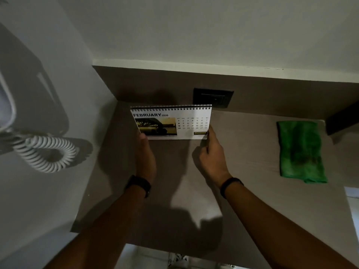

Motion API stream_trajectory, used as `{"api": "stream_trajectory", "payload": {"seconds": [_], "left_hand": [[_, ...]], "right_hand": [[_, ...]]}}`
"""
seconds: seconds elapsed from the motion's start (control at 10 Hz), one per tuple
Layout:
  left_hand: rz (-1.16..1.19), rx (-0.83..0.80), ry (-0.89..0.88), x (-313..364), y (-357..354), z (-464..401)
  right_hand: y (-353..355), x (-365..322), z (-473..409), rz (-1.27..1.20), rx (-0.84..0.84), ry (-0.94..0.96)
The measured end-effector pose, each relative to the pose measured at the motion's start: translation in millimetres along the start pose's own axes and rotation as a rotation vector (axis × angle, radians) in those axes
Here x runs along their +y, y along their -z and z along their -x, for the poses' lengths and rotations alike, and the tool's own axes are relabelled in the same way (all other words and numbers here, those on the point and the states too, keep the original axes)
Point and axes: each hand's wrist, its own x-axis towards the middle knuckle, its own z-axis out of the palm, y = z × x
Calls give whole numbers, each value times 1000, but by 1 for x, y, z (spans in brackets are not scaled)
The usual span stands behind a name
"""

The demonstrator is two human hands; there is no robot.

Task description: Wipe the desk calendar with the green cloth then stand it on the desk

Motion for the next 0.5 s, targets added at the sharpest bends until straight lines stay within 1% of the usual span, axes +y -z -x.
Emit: {"api": "stream_trajectory", "payload": {"seconds": [0.1,0.2,0.3,0.4,0.5], "left_hand": [[-106,-53,-29,5,4,-24],[-155,-84,-82,2,4,-31],[-182,-94,-87,1,5,-33],[-218,-86,-51,7,5,-34],[-274,-33,-62,7,2,-24]], "right_hand": [[-11,-3,1,-6,27,10],[-16,-3,-1,11,57,-6],[-17,1,0,3,38,-27],[-13,-1,-1,-16,-3,-43],[-4,3,7,4,-11,-63]]}}
